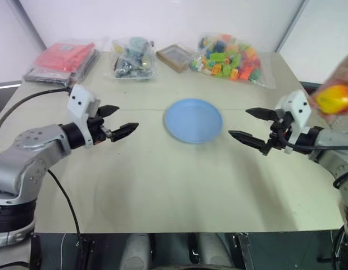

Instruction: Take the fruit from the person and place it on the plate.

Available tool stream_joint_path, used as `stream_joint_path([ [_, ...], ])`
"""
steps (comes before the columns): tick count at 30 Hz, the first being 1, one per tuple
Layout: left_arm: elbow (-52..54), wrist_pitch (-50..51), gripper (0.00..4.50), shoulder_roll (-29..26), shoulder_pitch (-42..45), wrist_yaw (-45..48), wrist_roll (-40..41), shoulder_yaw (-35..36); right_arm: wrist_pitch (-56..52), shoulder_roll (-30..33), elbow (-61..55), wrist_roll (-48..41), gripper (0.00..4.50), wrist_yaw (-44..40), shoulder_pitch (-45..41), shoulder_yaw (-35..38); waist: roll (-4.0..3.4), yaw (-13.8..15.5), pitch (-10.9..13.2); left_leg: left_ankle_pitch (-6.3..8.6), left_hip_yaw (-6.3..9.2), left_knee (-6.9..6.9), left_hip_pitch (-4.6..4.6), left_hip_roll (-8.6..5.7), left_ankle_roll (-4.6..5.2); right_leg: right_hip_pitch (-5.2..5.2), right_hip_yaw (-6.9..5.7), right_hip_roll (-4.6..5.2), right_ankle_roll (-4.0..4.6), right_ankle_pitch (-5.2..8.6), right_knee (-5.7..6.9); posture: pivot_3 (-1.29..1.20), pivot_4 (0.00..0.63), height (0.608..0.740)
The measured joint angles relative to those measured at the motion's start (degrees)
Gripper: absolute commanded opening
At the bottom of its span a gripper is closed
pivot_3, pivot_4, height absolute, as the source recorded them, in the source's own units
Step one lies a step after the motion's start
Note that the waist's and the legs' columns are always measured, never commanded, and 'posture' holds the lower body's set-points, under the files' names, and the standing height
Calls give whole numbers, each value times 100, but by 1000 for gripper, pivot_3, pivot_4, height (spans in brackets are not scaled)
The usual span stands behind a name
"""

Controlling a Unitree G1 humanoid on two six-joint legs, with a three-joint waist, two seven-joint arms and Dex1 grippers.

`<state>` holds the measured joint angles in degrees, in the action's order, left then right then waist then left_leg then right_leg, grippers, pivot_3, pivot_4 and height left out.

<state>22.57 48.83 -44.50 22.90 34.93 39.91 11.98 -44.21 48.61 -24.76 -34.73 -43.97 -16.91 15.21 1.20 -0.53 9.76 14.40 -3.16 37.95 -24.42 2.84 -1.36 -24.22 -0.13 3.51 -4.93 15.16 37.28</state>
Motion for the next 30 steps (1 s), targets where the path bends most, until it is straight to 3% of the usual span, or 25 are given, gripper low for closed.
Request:
stream_joint_path([
  [30,59,-18,4500,252,37,-157,-45,12,-5,191,33,10,4486,35,-198,52,0,3,0,0,1,2,0,0,0,2,0,-1,0,0,1,0,150,731],
])
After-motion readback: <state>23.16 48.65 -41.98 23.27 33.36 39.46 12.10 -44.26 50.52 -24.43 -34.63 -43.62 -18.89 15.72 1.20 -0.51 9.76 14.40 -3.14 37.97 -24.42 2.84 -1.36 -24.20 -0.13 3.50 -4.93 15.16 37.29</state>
